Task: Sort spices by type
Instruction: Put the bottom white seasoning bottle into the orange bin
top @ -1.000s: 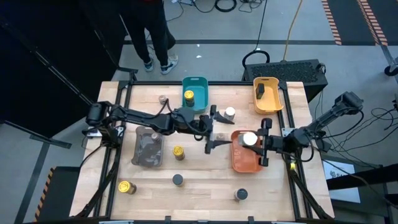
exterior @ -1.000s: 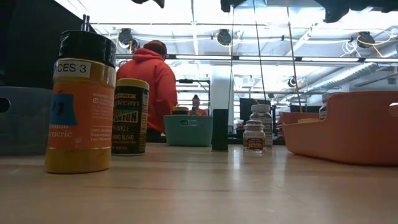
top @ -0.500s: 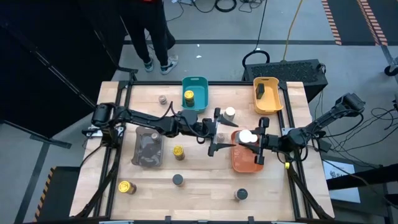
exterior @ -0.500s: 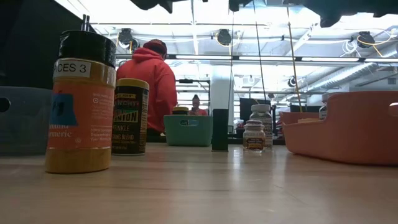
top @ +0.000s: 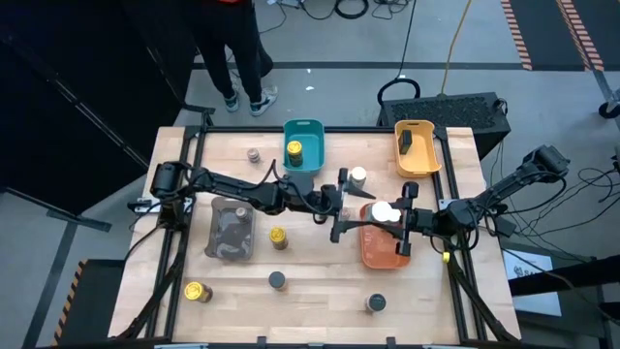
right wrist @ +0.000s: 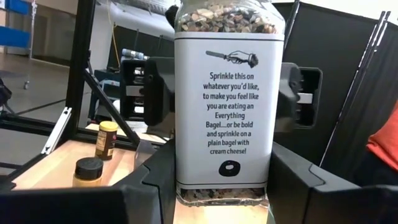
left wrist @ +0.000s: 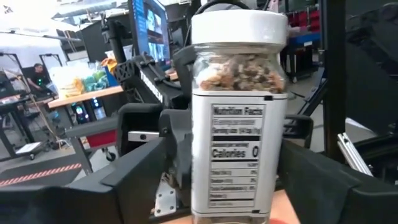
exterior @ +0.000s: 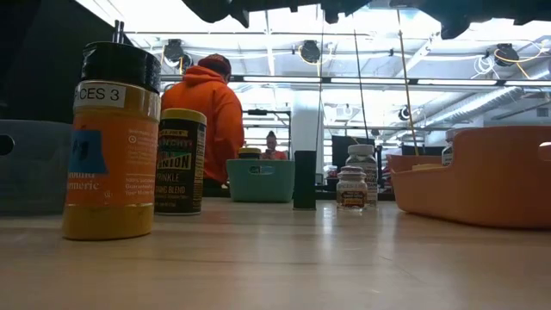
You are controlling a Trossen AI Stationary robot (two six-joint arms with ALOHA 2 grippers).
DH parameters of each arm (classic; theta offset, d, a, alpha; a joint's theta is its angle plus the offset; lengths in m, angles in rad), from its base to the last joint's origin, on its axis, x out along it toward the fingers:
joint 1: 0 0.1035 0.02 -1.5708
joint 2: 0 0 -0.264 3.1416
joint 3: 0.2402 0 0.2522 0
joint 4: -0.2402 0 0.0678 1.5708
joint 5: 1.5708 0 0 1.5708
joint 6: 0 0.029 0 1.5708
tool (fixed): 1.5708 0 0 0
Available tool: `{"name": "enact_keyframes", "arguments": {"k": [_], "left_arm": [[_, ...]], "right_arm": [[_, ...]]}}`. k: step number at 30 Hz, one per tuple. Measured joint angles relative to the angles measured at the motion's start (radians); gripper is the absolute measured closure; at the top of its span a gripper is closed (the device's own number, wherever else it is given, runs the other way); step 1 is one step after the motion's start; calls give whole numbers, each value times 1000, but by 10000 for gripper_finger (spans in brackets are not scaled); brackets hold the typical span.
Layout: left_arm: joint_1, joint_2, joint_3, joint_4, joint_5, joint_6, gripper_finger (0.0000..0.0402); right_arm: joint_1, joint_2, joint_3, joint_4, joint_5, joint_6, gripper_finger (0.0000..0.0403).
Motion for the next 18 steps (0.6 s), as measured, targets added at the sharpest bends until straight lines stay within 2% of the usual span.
{"name": "enact_keyframes", "arguments": {"k": [5, 8, 12, 18], "left_arm": [[-1, 0, 0, 1, 5, 3, 181], [0, 0, 0, 1, 6, 2, 200], [0, 0, 0, 6, 6, -19, 192], [0, 0, 20, -10, 10, -49, 111]], "right_arm": [[-2, 0, 0, 1, 10, 1, 242], [-11, -1, 0, 1, 4, 9, 242], [-35, 7, 0, -11, -33, 45, 242], [-55, 21, 0, -45, -72, 74, 242]]}}
